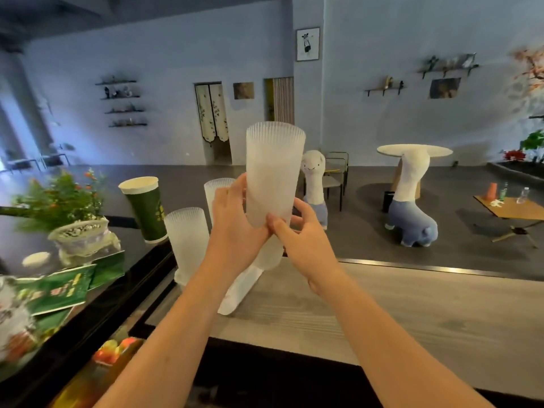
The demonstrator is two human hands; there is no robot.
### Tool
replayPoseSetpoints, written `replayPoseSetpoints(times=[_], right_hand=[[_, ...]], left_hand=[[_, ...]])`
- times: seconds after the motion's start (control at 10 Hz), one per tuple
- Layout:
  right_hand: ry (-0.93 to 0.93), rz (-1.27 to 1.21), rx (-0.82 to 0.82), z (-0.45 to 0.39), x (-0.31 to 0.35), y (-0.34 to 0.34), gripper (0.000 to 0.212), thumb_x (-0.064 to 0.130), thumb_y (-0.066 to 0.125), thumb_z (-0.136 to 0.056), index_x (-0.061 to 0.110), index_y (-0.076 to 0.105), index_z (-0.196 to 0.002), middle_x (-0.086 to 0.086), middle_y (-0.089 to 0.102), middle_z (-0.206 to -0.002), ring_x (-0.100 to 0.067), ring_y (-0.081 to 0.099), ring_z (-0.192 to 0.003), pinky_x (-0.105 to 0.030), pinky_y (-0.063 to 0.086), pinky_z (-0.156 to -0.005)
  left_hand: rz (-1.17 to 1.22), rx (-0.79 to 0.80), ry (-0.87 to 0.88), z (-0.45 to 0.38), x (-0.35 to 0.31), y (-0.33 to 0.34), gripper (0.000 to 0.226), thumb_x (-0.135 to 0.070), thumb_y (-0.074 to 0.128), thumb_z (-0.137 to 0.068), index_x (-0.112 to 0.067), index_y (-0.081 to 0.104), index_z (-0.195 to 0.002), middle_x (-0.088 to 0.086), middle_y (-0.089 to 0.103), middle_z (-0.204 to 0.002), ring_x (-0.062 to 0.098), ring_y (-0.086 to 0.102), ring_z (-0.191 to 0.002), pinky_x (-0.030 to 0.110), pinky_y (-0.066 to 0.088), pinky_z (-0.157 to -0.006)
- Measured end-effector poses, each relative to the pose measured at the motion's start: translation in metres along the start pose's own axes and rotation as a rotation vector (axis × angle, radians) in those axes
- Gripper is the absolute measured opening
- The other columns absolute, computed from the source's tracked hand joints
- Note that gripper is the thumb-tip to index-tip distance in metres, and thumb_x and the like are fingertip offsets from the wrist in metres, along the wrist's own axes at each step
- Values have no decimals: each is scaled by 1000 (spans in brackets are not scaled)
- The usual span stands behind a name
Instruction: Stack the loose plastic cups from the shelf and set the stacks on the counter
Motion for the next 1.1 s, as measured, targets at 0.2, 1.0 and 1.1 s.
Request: replayPoseSetpoints(times=[0.2,1.0,1.1], right_hand=[[0,11,88,-32,-1,47,59,44,71,-89,41,40,-140,12,62,-122,-8,60,-110,-32,51,-93],[141,397,-2,-61,-54,73,67,50,76,-83,29,46,-139,8,57,-128,-10,60,-105,-28,50,-85],[124,413,-31,-43,-39,60,71,51,75,-82,29,44,-141,8,56,-129,-11,58,-110,-30,53,-88]], left_hand=[[-73,-91,-60,-15,36,-24,81,-34,80,-79,-34,29,-143,-11,31,-126,8,45,-112,28,47,-93],[-749,-72,106,-13,111,-16,104,-55,75,-70,-7,28,-150,18,38,-146,40,30,-136,57,-4,-118],[-694,-82,4,-8,109,-27,101,-53,77,-72,-10,28,-149,16,36,-147,38,27,-139,61,1,-119]])
Point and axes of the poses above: each hand's wrist, its own z-axis away from the middle knuckle, its own y-axis out of the palm, x = y × z, the point moved 1 cm from there along -z, towards the middle knuckle
